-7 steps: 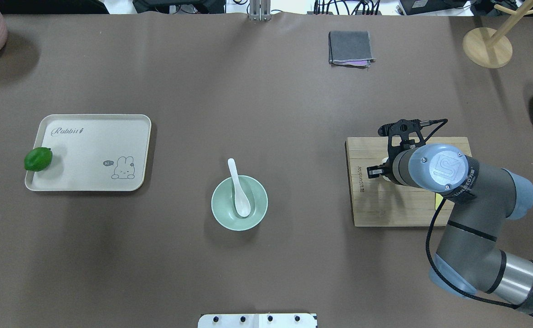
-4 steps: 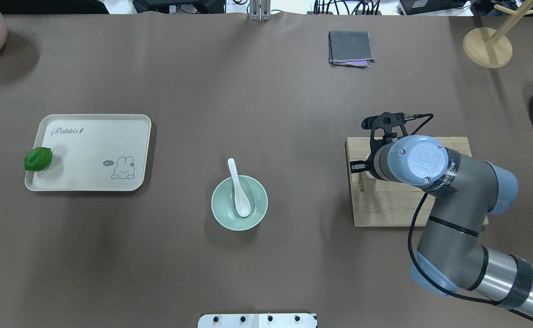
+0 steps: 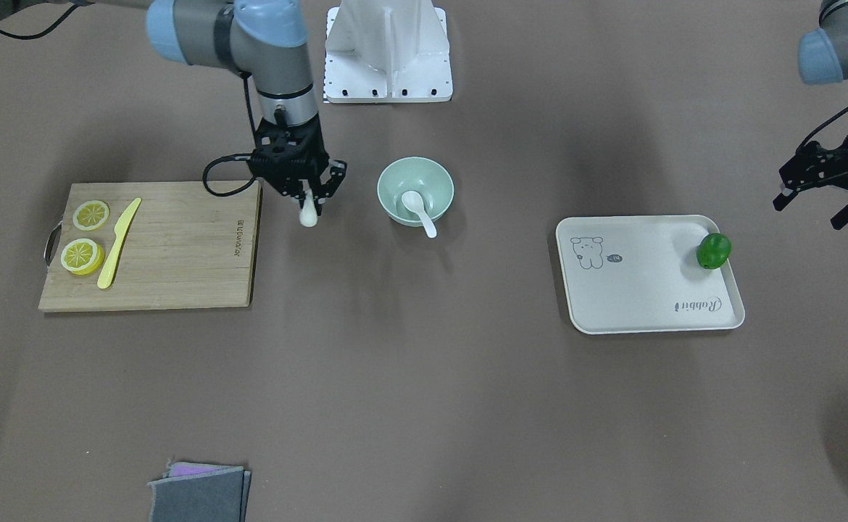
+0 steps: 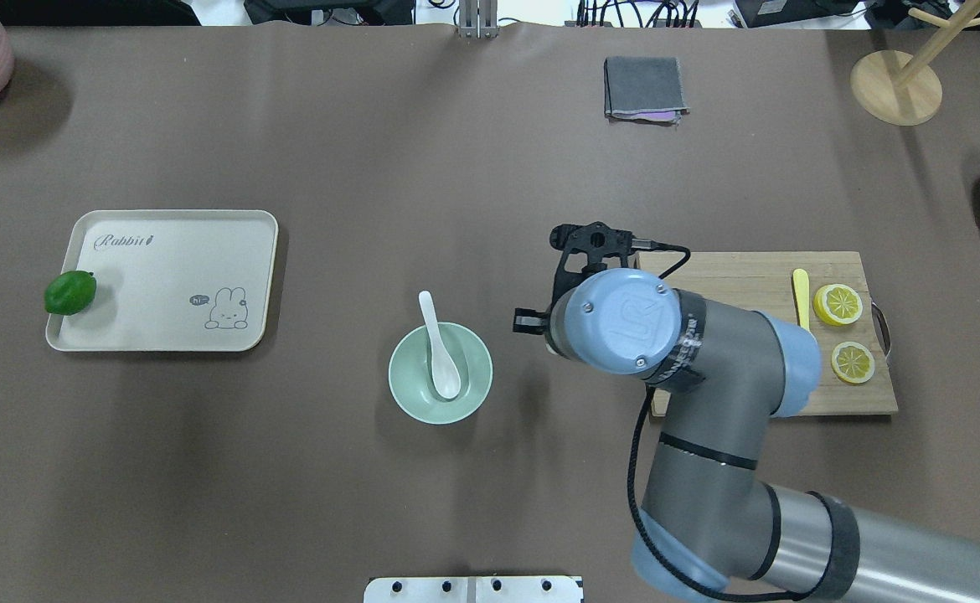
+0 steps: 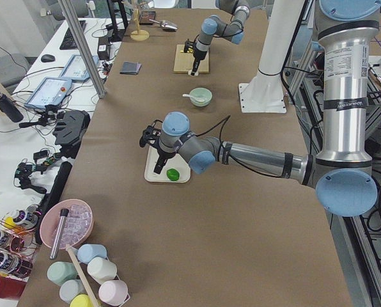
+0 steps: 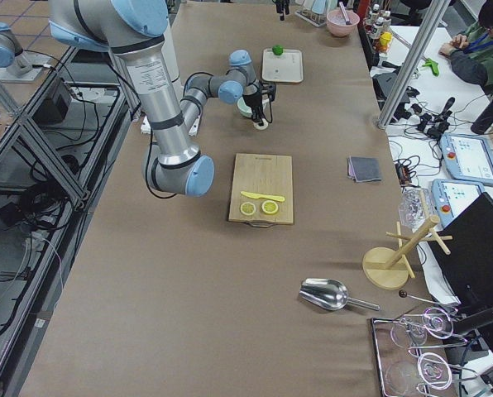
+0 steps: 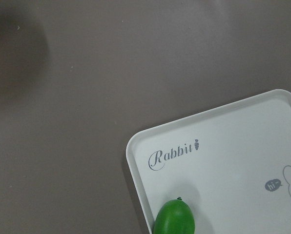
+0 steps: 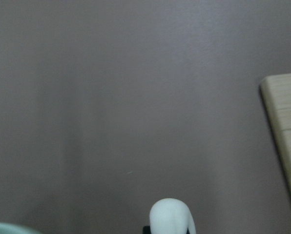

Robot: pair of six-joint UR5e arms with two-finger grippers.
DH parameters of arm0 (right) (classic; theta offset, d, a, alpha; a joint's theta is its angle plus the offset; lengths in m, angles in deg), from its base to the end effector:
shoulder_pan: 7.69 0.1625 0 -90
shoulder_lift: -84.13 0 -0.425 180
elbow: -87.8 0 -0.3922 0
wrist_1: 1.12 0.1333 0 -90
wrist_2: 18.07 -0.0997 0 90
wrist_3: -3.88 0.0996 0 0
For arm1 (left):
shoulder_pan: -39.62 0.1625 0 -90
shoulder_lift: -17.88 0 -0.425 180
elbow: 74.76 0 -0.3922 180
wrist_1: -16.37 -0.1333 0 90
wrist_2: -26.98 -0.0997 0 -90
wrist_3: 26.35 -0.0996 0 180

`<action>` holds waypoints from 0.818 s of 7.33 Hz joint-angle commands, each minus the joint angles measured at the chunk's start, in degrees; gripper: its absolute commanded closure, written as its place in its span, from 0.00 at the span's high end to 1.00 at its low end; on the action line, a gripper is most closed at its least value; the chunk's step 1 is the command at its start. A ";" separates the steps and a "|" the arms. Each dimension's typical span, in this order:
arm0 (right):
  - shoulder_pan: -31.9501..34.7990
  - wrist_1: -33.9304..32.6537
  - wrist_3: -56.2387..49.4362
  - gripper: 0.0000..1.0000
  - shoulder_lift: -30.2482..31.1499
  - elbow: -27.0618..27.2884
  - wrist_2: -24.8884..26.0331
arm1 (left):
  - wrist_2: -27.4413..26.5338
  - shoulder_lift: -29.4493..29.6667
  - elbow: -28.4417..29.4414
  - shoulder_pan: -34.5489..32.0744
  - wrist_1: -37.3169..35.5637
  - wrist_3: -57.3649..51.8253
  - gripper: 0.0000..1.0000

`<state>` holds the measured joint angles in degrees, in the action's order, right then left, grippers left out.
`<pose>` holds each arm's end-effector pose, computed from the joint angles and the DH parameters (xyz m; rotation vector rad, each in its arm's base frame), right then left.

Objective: Put spoon and bun in bowl

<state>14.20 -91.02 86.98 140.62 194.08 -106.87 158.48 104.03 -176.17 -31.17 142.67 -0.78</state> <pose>-0.5325 -0.3598 0.2052 0.2361 -0.8409 0.2540 0.0956 -0.4790 0.5196 0.4130 0.9126 0.1755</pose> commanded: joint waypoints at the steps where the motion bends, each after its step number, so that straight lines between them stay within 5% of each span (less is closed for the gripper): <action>1: -5.26 -0.54 7.16 0.00 -6.99 -0.89 5.46 | -0.01 0.24 0.51 0.03 0.00 0.61 0.98; 2: -5.54 -0.19 7.26 0.05 -8.57 -2.28 5.39 | 0.08 0.42 0.34 0.03 0.09 2.19 0.98; 3: -5.63 -0.19 6.47 0.93 -9.37 -3.17 5.65 | -0.01 0.51 0.42 0.03 0.09 2.20 0.98; 6: -5.72 -0.19 6.38 1.00 -10.08 -3.18 6.54 | 0.08 0.51 0.51 0.03 0.09 2.29 0.98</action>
<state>8.53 -91.21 93.58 130.83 190.73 -100.39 158.49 104.53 -175.68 -31.13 142.76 1.40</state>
